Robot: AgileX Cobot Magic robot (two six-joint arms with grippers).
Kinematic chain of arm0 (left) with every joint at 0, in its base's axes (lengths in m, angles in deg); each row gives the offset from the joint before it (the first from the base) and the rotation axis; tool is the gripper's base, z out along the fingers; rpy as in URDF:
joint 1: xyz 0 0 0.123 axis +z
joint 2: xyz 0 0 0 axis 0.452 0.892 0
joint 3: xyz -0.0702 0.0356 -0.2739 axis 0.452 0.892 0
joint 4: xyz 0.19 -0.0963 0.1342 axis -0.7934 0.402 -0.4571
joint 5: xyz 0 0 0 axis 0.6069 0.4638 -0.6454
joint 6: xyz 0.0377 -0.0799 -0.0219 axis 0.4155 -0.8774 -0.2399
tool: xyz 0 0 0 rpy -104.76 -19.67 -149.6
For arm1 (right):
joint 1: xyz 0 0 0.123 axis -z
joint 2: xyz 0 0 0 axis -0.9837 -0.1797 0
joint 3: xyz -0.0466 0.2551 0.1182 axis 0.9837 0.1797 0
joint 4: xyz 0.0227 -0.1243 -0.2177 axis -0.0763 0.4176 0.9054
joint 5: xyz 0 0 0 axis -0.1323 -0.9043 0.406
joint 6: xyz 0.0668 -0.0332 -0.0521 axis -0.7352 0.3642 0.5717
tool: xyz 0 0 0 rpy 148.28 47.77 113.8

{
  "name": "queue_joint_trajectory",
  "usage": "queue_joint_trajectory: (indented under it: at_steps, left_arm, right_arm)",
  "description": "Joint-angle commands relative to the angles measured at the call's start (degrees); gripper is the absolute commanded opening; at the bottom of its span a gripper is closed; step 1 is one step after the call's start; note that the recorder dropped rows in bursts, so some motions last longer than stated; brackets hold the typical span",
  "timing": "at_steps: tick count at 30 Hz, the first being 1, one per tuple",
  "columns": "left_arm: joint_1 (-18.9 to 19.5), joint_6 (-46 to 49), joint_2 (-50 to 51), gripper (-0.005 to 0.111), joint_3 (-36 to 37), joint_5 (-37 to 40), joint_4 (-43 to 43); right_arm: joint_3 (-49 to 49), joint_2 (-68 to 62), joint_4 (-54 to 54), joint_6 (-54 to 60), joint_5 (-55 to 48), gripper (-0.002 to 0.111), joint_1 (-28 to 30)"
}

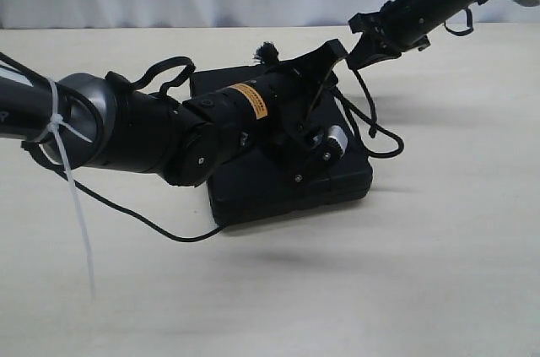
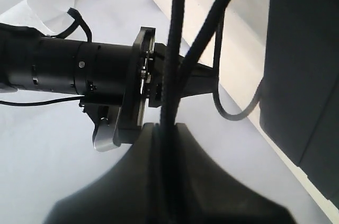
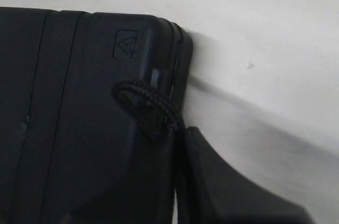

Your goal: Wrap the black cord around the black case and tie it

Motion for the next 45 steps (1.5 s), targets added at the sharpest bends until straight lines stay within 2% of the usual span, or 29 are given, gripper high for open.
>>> queue_joint_trajectory:
  at_steps: [1,14,23,29,36,45]
  left_arm:
    - [0.0,0.5,-0.4,0.000,0.3,-0.7,0.2]
    - [0.1,0.5,-0.3,0.000,0.3,1.5,1.5]
    - [0.1,0.5,-0.3,0.000,0.3,1.5,1.9]
    - [0.1,0.5,-0.3,0.000,0.3,1.6,3.6]
    - [0.1,0.5,-0.3,0.000,0.3,4.5,4.9]
    - [0.1,0.4,-0.3,0.003,0.3,4.9,5.1]
  right_arm:
    - [0.1,0.3,-0.5,-0.7,-0.9,0.004,-0.8]
    - [9.7,7.4,-0.9,0.3,-0.9,0.004,-1.9]
    - [22.6,13.8,-2.8,0.4,-0.9,0.004,-1.9]
    - [28.5,16.9,-3.9,1.0,2.2,0.004,-4.1]
    - [29.0,17.5,-4.3,0.5,2.1,0.004,-6.5]
    - [29.0,17.6,-2.5,-0.2,2.8,0.004,-6.5]
